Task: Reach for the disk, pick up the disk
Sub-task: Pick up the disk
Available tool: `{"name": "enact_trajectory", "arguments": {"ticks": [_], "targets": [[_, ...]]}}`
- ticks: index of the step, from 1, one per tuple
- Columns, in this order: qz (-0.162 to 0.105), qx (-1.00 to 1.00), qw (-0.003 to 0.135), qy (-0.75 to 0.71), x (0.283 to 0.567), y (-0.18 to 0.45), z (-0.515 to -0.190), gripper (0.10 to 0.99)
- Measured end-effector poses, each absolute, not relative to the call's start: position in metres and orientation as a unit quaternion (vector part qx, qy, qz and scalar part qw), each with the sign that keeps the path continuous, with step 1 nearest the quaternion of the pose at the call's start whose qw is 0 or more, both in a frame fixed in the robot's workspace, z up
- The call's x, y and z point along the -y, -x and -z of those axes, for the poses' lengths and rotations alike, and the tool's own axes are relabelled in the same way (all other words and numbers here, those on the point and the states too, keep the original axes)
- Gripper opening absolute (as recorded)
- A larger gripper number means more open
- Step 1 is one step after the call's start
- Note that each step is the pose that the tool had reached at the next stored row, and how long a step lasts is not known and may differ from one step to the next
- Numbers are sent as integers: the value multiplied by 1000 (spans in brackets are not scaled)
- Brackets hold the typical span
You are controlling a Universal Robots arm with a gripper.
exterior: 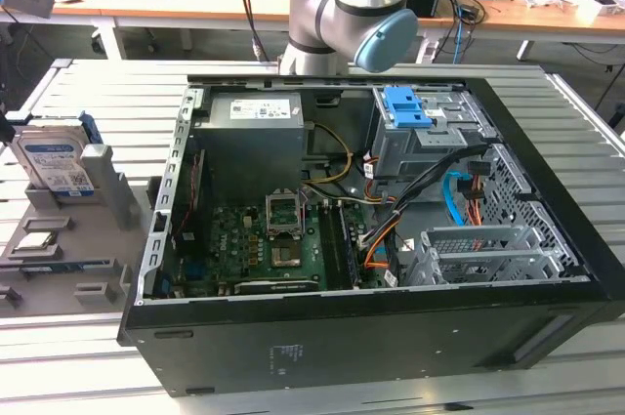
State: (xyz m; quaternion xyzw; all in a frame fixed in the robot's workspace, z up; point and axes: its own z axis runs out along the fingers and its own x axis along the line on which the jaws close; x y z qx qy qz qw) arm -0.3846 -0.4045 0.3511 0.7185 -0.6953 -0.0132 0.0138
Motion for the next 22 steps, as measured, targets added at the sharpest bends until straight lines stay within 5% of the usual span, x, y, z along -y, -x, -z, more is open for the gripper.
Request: {"name": "enact_trajectory", "arguments": {"ticks": [11, 17, 22], "targets": [[13, 695, 14, -719, 404, 385, -351, 114], [13, 695, 14, -719, 404, 385, -351, 541], [13, 695, 14, -719, 398, 385, -351, 541]]}}
